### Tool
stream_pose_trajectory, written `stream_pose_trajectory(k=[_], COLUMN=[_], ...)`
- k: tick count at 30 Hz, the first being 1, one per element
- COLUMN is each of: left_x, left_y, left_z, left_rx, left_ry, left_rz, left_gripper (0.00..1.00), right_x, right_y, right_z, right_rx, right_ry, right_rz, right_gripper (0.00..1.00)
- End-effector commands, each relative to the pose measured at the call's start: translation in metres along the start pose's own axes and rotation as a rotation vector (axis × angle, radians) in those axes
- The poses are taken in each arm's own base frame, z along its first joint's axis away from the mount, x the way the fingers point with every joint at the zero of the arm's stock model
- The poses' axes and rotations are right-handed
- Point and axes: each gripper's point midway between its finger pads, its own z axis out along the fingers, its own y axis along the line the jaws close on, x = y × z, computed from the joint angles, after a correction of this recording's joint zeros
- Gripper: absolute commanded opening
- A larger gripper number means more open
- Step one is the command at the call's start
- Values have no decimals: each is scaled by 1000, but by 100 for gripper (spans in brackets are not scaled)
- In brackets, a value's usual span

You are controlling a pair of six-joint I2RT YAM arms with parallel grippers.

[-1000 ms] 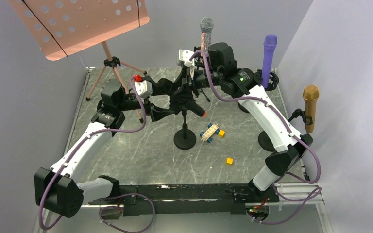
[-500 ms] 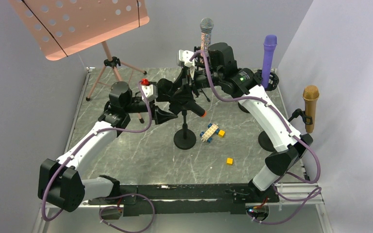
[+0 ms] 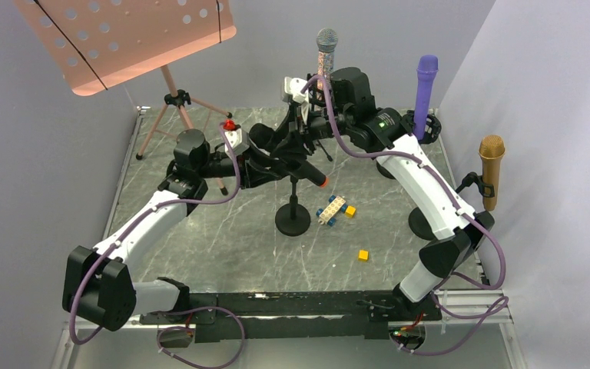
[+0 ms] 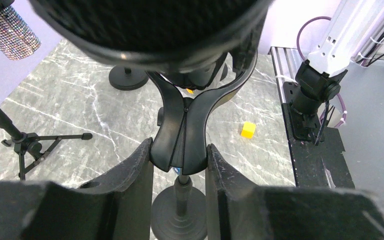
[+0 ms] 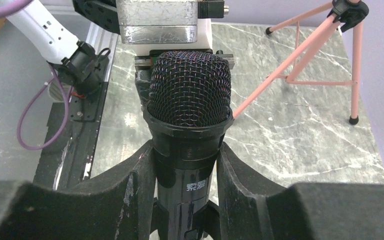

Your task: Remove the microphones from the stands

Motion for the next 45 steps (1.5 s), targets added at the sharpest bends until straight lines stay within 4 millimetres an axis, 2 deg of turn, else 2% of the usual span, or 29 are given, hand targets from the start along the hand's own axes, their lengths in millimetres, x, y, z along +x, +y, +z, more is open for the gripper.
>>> stream_pose_trajectory(k=[1,3,6,9,12,14,15,16,18,21,22,27,30,34,38,45], left_x=[-10,-9,-7,-6,-8,-10,-14,-18,-34,-67,-81,-141,-165,-179,-187,-205], left_y=[-9,-9,-8,-8,-7,-6,-6,-6,-5,-4,-5,-12,-14,-10,10,24], left_z=[2,2,3,2,3,3,3,3,2,-2,-3,-13,-15,-10,-8,-9], left_rx=[43,40,34,30,25,20,19,14,-4,-45,-59,-113,-128,-142,-224,-296], left_ry=[-33,-32,-30,-28,-28,-32,-35,-40,-56,-89,-101,-156,-173,-171,-190,-223], left_rz=[17,7,-3,-5,-8,-6,-2,1,11,45,65,131,131,112,67,59], left_gripper=[0,0,0,0,0,0,0,10,40,74,81,89,91,92,91,81], right_x=[-47,-69,-121,-163,-200,-215,-215,-212,-201,-188,-189,-190,-198,-203,-208,-206], right_y=[-8,-9,-8,-12,-16,-18,-21,-25,-33,-36,-32,-31,-22,-12,-5,-2], right_z=[-8,-13,-28,-41,-55,-63,-64,-63,-63,-68,-72,-74,-72,-67,-61,-47], right_rx=[33,42,70,116,180,218,235,253,295,332,345,340,283,192,107,58], right_ry=[-117,-162,-262,-348,-443,-480,-481,-472,-450,-463,-477,-511,-561,-619,-657,-663], right_rz=[-78,-94,-155,-224,-281,-302,-301,-297,-273,-254,-265,-254,-229,-173,-137,-104], right_gripper=[0,0,0,0,0,0,0,0,0,0,0,0,0,0,0,0])
